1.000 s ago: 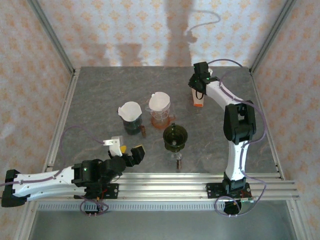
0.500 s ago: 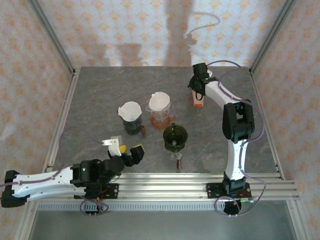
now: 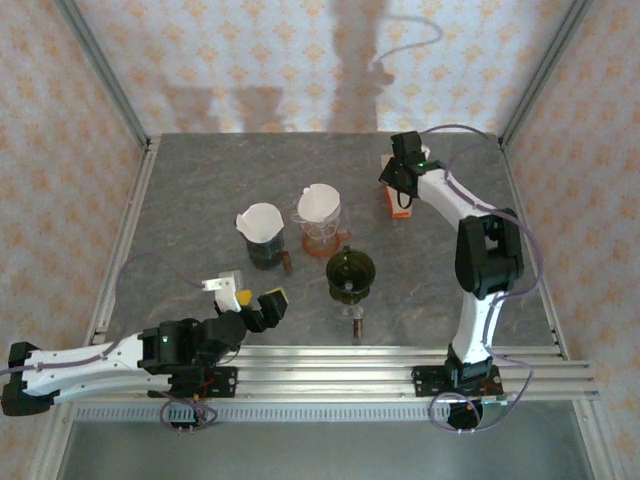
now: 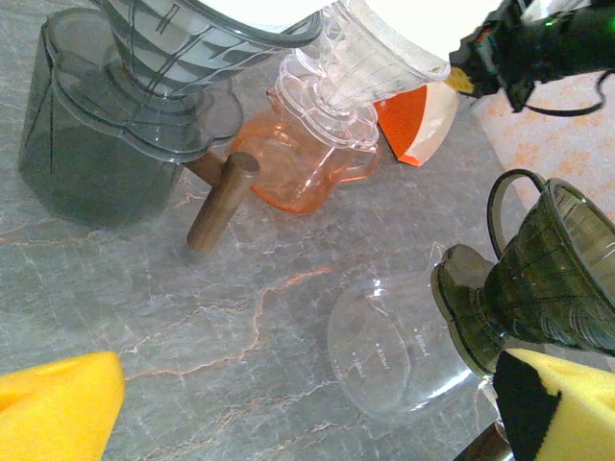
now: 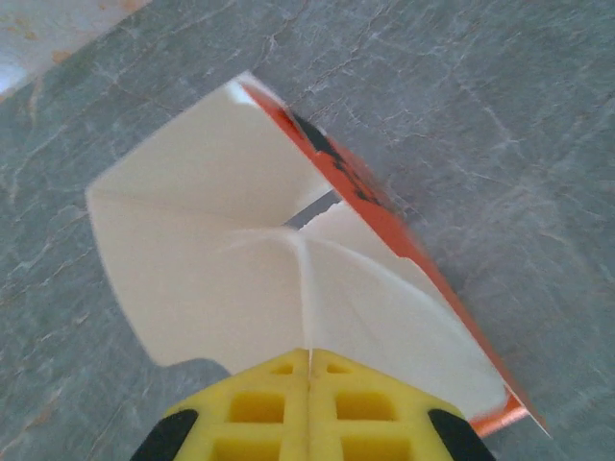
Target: Place the coffee filter in the dripper
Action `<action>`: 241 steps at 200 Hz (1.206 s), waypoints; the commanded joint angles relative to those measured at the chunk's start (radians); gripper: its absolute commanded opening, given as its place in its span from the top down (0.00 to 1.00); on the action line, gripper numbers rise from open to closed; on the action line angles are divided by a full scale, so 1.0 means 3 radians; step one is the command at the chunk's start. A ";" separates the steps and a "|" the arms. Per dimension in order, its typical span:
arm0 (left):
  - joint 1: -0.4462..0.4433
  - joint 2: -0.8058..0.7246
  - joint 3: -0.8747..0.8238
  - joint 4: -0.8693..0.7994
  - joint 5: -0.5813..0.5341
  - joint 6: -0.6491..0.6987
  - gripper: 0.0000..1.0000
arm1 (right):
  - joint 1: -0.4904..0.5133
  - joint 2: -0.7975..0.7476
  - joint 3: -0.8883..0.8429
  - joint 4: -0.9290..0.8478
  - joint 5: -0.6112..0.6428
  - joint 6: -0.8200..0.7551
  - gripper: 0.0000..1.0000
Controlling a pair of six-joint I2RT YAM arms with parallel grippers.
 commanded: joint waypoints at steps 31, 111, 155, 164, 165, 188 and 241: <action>0.0024 0.0010 0.0095 -0.0046 -0.0123 0.0023 0.00 | 0.0106 -0.0801 -0.0582 0.0027 0.0138 -0.0114 1.00; 0.0024 -0.0004 0.0218 -0.0151 -0.0086 0.0033 0.00 | 0.0266 -0.2372 -0.1303 -0.0339 -0.0124 -0.0239 1.00; 0.0025 0.0009 0.0291 -0.0216 -0.0062 0.0048 0.00 | 0.0486 -0.3043 -0.1277 -0.1034 -0.0925 -0.0386 1.00; 0.0026 0.0010 0.0298 -0.0224 -0.0063 0.0048 0.00 | 0.0539 -0.3134 -0.1199 -0.1250 -0.1054 -0.0430 1.00; 0.0028 0.0010 0.0298 -0.0224 -0.0061 0.0048 0.00 | 0.0539 -0.3134 -0.1199 -0.1250 -0.1054 -0.0430 1.00; 0.0027 0.0015 0.0291 -0.0224 -0.0056 0.0030 0.00 | 0.0712 -0.3330 -0.1050 -0.1670 -0.1267 -0.0460 1.00; 0.0029 0.0060 0.0282 -0.0168 -0.0056 0.0038 0.00 | 0.1076 -0.3373 -0.0629 -0.2399 -0.1392 -0.0430 1.00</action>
